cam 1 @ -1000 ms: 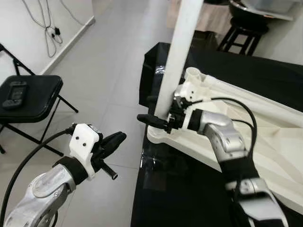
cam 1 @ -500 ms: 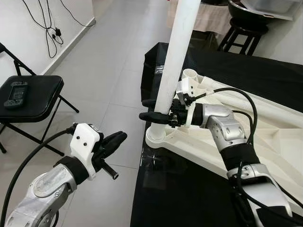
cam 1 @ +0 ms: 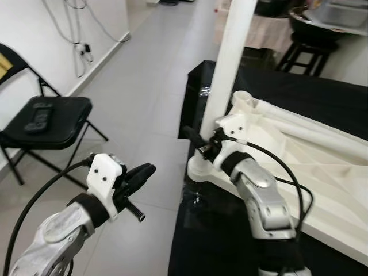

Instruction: Building children table

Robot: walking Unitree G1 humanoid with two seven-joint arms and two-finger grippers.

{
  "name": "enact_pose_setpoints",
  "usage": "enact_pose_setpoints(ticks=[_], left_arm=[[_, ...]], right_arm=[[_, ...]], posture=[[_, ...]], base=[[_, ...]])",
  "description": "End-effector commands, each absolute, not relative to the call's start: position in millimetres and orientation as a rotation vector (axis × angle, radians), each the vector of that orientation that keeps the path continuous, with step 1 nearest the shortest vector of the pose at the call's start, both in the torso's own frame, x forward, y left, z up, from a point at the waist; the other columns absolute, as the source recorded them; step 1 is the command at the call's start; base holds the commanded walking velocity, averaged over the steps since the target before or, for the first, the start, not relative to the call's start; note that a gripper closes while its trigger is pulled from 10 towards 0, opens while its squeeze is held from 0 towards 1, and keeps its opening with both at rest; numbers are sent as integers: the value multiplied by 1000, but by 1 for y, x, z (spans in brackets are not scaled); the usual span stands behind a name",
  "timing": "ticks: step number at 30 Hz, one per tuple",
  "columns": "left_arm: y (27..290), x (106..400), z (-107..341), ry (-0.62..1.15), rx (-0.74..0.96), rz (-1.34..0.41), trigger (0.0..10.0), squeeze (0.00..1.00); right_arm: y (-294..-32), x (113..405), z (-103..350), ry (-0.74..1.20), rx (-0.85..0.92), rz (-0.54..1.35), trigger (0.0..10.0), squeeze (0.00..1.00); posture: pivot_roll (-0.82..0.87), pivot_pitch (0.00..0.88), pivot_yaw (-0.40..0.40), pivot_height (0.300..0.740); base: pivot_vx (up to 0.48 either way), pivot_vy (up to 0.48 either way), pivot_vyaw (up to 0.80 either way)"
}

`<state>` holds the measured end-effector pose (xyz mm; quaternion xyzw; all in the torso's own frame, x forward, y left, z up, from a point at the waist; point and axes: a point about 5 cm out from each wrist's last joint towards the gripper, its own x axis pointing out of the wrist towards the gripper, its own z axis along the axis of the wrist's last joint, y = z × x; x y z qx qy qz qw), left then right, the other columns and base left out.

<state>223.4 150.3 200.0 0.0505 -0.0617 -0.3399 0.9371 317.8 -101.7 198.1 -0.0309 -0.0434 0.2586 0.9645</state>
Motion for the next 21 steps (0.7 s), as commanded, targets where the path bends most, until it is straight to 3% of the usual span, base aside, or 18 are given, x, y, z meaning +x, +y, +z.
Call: enact_pose_setpoints(ticks=[1,5,6,7,8,14,15,16,21], left_arm=[[149,224,199,-124,110,-714,10000,0],[149,223,199,-127,111,-708,10000,0],[150,223,199,-126,113,-707,10000,0],[150,223,199,-126,113,-707,10000,0],[150,223,200,-125,115,-706,10000,0],[146,224,200,-129,111,-721,10000,0],[146,224,200,-128,110,-722,10000,0],[145,224,200,-129,109,-723,10000,0],[143,224,200,-131,106,-724,10000,0]], right_arm=[[-115,321,160,121,-109,472,0,0],[-111,328,163,125,-107,482,0,0],[-110,332,167,112,-83,491,10000,0],[-110,332,167,112,-83,491,10000,0],[-110,336,171,102,-64,496,10000,1000],[-86,331,216,-66,-63,832,10000,1000],[-86,330,220,-94,-83,885,10000,137],[-86,330,225,-112,-110,994,10000,0],[-87,334,233,-127,-223,1228,10000,0]], posture=[[28,171,-116,740],[35,172,-113,740],[34,170,-106,740],[34,170,-106,740],[34,170,-106,740],[35,169,-104,740],[35,169,-104,740],[38,169,-109,740],[49,171,-115,740]], base=[[0,0,0],[0,0,0],[0,0,0],[0,0,0],[0,0,0],[0,0,0],[0,0,0],[0,0,0],[0,0,0]])
